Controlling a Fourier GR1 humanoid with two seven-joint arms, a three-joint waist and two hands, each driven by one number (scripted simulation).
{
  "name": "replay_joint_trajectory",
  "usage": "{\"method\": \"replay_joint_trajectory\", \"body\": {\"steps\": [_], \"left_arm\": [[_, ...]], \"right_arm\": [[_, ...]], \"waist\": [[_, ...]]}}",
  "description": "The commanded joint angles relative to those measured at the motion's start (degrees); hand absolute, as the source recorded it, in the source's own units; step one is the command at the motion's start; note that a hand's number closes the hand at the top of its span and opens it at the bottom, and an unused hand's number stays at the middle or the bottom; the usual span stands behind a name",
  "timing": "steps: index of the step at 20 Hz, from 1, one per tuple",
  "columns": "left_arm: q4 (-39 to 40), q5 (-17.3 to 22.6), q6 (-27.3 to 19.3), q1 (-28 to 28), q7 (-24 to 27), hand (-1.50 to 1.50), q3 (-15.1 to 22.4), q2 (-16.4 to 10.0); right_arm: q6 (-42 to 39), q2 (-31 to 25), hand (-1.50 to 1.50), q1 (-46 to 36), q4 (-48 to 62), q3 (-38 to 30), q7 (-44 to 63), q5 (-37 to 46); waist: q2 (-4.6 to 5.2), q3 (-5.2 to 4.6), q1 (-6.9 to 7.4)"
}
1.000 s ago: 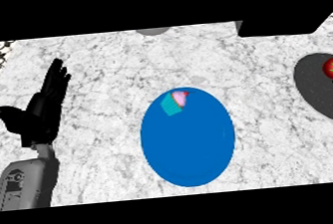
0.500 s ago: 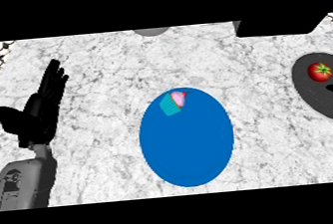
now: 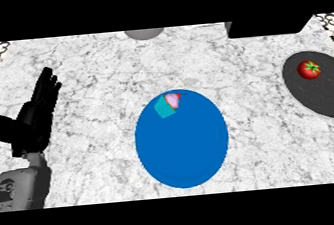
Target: Pick the tomato from the plate and place it in the pan
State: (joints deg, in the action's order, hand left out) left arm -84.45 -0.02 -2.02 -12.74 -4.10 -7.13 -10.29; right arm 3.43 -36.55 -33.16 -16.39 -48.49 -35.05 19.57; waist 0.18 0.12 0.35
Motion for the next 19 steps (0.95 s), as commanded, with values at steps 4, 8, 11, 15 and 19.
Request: {"method": "replay_joint_trajectory", "body": {"steps": [4, 8, 11, 15, 19], "left_arm": [[-1.72, 1.01, 0.96, 3.92, 0.49, 0.0, -2.03, -1.68], [-0.59, 0.52, -0.72, 0.79, -1.9, 0.0, -1.95, -0.92], [-4.42, -0.34, -0.34, 4.33, -1.1, 0.0, -1.09, -1.21], [-0.92, 0.35, -0.28, -0.24, -2.37, 0.0, -2.29, -1.97], [0.35, -0.95, -1.24, 0.75, 0.02, 0.0, -0.27, 0.72]], "right_arm": [[-15.3, 0.22, -1.5, 11.08, -7.67, -0.93, -5.05, -5.89], [-21.63, -0.68, -1.5, 19.15, -14.51, -1.99, -4.83, -9.04], [-22.46, 3.23, -1.5, 23.66, -23.45, -2.69, -3.21, -11.87], [-26.33, 7.68, -1.5, 31.15, -36.5, -1.67, 2.96, -13.88], [-24.03, 14.9, -1.5, 37.75, -54.35, -1.36, 11.25, -15.64]], "waist": [[-1.17, -0.39, -2.48], [-1.11, -0.44, -3.43], [-1.14, -0.47, -2.68], [-0.86, -0.49, -3.0], [-0.53, -0.41, -2.27]]}}
